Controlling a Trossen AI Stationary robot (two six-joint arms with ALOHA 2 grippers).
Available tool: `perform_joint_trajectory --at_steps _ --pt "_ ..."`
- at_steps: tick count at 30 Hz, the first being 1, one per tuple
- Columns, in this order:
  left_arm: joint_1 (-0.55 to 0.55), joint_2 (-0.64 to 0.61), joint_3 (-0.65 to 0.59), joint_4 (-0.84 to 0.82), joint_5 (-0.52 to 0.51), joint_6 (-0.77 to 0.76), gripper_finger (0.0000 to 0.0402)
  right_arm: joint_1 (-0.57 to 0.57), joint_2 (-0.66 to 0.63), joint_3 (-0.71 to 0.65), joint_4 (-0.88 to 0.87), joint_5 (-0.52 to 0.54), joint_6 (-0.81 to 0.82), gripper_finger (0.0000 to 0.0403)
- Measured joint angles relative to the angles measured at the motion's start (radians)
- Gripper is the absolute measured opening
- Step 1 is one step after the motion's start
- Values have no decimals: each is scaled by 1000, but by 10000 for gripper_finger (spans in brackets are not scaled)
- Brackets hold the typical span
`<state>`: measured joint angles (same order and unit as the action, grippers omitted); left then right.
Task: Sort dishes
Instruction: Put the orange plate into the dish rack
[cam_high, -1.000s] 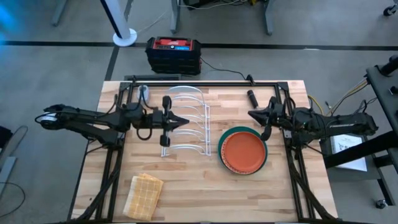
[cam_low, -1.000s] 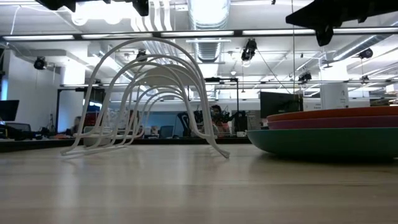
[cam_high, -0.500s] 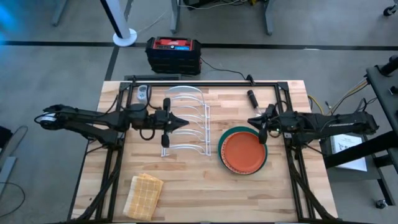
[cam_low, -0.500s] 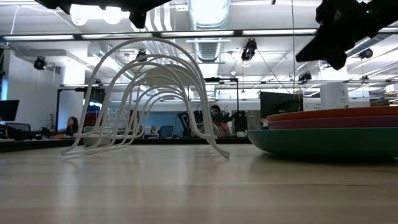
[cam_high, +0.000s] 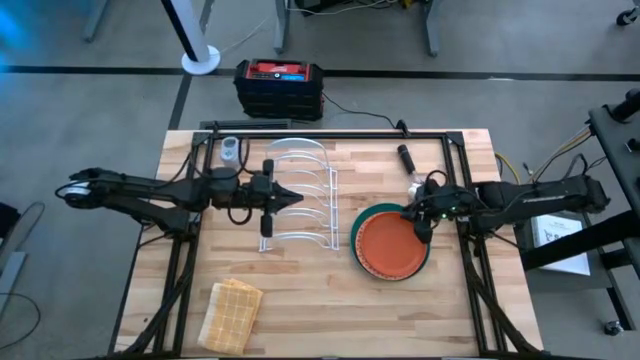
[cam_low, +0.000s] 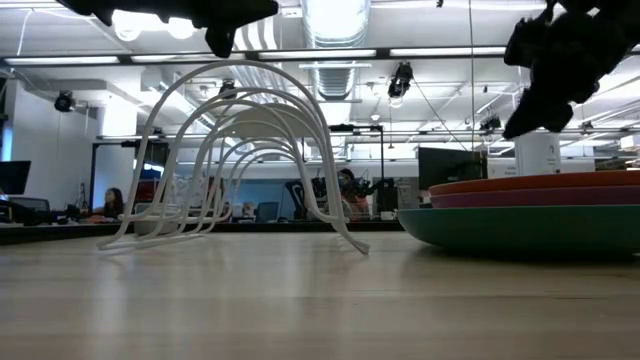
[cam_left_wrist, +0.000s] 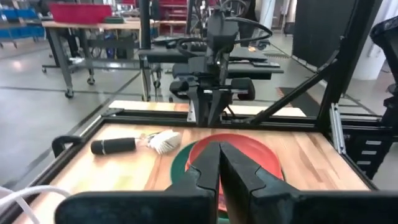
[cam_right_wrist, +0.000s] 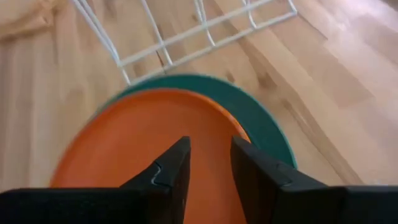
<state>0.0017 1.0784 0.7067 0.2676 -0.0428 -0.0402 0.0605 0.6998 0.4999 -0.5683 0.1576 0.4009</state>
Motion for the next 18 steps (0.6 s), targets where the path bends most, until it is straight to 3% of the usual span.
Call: perform_joint_trajectory --at_steps 11,16,18 --pt "0 -5 0 -32 -12 13 0 0 143 1 -57 13 -43 125" --pt "-16 -97 -3 -169 -266 -26 0 0 215 1 -56 56 -63 131" --pt "-29 -124 -14 -188 -311 -36 0 0 234 1 -53 74 -66 132"
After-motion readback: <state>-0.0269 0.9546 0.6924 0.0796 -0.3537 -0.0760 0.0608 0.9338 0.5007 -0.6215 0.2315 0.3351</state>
